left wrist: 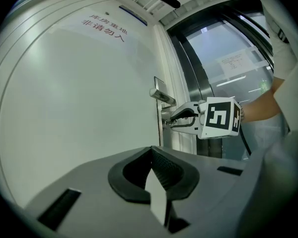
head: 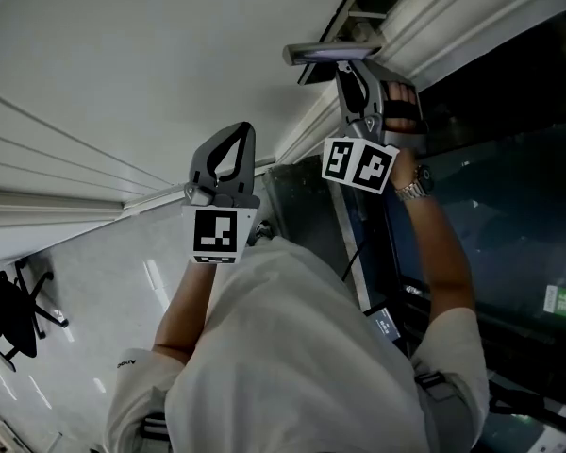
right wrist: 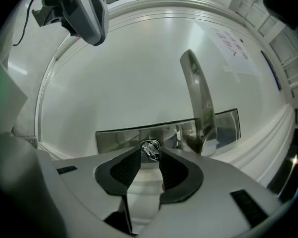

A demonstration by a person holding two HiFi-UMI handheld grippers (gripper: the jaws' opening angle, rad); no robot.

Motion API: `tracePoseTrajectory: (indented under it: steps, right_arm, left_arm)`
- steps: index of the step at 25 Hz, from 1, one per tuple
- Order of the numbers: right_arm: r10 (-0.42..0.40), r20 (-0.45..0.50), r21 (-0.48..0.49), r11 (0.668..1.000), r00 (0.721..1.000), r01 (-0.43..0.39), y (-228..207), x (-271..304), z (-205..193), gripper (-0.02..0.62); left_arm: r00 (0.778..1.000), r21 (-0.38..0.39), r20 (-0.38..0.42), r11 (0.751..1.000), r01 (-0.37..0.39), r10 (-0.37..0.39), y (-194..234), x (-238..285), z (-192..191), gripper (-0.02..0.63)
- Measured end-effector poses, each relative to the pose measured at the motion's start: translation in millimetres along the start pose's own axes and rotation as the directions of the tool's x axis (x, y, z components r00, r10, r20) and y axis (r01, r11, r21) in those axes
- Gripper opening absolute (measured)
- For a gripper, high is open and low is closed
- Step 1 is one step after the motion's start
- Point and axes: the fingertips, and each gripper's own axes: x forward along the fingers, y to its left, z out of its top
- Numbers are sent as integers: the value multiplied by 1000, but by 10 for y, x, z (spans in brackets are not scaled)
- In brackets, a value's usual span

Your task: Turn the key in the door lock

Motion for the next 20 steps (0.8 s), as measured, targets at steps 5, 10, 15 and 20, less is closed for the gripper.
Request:
tracePoseTrajectory:
  steps: [5, 10, 15, 20]
  right_arm:
    - [-16, 4, 83, 996, 1000, 16, -34, 14, -7, 53]
    - [-18, 0, 308, 951, 1000, 17, -60, 28, -15, 18]
    - [65, 33, 675, 734, 997, -70, -81, 24, -22, 17]
    - [86, 133, 929, 337, 987, -154, -103, 47, -62, 15]
  left_arm:
    - [1000, -2, -5, 1000, -30, 30, -61, 8, 18, 9]
    - [999, 2, -20, 999, -50, 50, -103, -3, -3, 9]
    - [997, 9, -44, 998, -55, 56, -159, -26, -50, 9]
    - [997, 16, -59, 999, -47, 48, -260, -9, -54, 9]
